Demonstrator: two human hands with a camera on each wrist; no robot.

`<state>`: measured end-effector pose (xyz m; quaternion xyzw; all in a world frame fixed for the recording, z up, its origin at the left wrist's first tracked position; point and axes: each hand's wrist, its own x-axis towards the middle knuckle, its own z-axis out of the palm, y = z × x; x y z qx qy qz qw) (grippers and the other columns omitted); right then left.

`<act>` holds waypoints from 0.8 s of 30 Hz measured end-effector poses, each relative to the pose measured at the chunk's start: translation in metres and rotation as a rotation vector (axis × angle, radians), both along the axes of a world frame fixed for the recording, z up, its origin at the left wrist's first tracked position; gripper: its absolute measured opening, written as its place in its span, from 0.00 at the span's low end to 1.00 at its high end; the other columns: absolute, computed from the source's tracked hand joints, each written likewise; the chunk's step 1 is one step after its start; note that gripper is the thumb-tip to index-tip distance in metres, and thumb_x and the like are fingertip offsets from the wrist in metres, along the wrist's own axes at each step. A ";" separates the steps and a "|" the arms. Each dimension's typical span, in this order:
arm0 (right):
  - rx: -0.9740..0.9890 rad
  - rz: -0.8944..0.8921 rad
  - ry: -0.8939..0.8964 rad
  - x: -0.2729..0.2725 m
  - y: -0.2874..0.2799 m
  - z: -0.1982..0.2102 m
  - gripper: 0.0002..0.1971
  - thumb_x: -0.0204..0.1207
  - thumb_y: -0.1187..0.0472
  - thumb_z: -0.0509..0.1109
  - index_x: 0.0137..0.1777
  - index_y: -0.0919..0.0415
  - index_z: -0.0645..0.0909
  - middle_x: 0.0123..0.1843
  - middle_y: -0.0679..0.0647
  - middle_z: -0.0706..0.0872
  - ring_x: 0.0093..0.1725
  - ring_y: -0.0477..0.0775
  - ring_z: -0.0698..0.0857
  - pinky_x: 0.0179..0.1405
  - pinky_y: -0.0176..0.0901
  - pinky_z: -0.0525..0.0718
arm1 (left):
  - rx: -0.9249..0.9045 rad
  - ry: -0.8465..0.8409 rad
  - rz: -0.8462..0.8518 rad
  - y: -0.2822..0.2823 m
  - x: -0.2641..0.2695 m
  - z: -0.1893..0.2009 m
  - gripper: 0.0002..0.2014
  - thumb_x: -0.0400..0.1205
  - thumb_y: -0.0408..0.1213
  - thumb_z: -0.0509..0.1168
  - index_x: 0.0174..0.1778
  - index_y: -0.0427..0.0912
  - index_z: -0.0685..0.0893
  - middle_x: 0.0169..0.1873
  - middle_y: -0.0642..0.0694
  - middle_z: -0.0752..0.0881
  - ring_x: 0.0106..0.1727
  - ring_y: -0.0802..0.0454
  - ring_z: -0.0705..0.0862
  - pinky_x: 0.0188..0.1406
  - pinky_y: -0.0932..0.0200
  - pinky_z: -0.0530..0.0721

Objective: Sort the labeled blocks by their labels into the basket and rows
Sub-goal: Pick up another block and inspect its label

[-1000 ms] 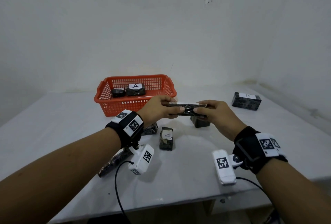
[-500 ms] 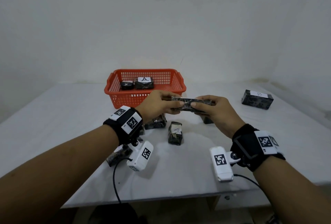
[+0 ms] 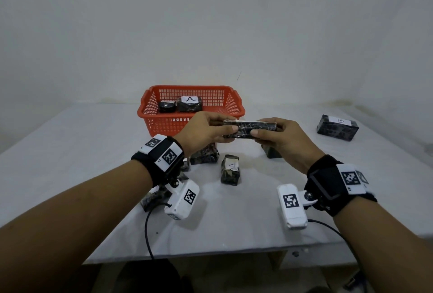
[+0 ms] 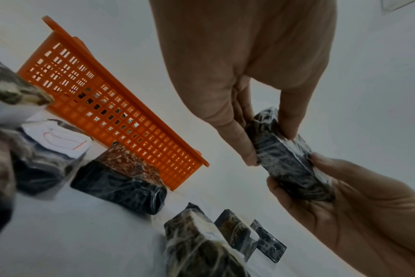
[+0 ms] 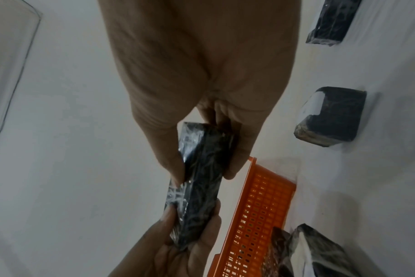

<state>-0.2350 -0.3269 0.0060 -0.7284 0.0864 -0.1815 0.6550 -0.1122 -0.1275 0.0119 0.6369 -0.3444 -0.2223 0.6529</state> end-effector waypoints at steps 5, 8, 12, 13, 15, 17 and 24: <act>0.004 -0.028 -0.050 0.001 0.002 -0.001 0.17 0.74 0.64 0.82 0.59 0.71 0.88 0.51 0.62 0.94 0.50 0.57 0.94 0.54 0.42 0.90 | -0.009 0.035 -0.025 -0.002 0.000 -0.001 0.15 0.84 0.28 0.72 0.65 0.27 0.86 0.61 0.31 0.90 0.60 0.41 0.92 0.61 0.49 0.92; 0.037 -0.007 -0.026 0.001 0.002 -0.002 0.17 0.75 0.64 0.81 0.61 0.72 0.87 0.54 0.65 0.93 0.53 0.58 0.93 0.58 0.45 0.90 | -0.008 0.036 0.003 -0.002 0.000 -0.004 0.13 0.85 0.28 0.71 0.64 0.26 0.87 0.60 0.30 0.90 0.58 0.41 0.92 0.59 0.49 0.93; 0.083 -0.015 -0.023 0.002 0.001 -0.004 0.17 0.79 0.64 0.78 0.62 0.75 0.86 0.56 0.66 0.92 0.54 0.59 0.92 0.61 0.48 0.90 | 0.012 0.051 0.018 -0.005 -0.002 -0.005 0.13 0.85 0.27 0.71 0.64 0.26 0.86 0.61 0.28 0.88 0.56 0.43 0.92 0.58 0.52 0.93; 0.087 -0.022 -0.023 0.002 0.001 -0.005 0.17 0.79 0.65 0.78 0.62 0.76 0.86 0.55 0.66 0.91 0.54 0.59 0.92 0.60 0.47 0.90 | 0.018 0.058 0.014 -0.005 -0.002 -0.005 0.14 0.85 0.27 0.70 0.65 0.26 0.85 0.62 0.28 0.88 0.56 0.43 0.91 0.57 0.53 0.93; 0.088 -0.027 -0.017 0.001 0.001 -0.006 0.17 0.78 0.66 0.78 0.62 0.77 0.85 0.54 0.66 0.91 0.54 0.60 0.92 0.61 0.49 0.90 | 0.027 0.052 0.016 -0.006 -0.004 -0.007 0.14 0.84 0.26 0.71 0.65 0.25 0.85 0.62 0.26 0.87 0.56 0.42 0.91 0.57 0.53 0.93; 0.081 -0.028 -0.010 0.000 0.002 -0.005 0.18 0.75 0.66 0.81 0.62 0.74 0.85 0.55 0.66 0.91 0.54 0.61 0.92 0.62 0.51 0.90 | 0.037 0.017 0.044 -0.006 -0.006 -0.008 0.14 0.83 0.25 0.72 0.64 0.25 0.86 0.61 0.26 0.88 0.56 0.40 0.92 0.57 0.50 0.93; -0.055 -0.096 -0.016 -0.002 0.008 -0.007 0.19 0.68 0.62 0.87 0.56 0.69 0.89 0.50 0.63 0.94 0.47 0.55 0.93 0.48 0.39 0.89 | 0.041 0.007 0.024 -0.010 -0.013 -0.009 0.16 0.82 0.28 0.75 0.65 0.28 0.87 0.60 0.29 0.90 0.60 0.39 0.92 0.59 0.52 0.92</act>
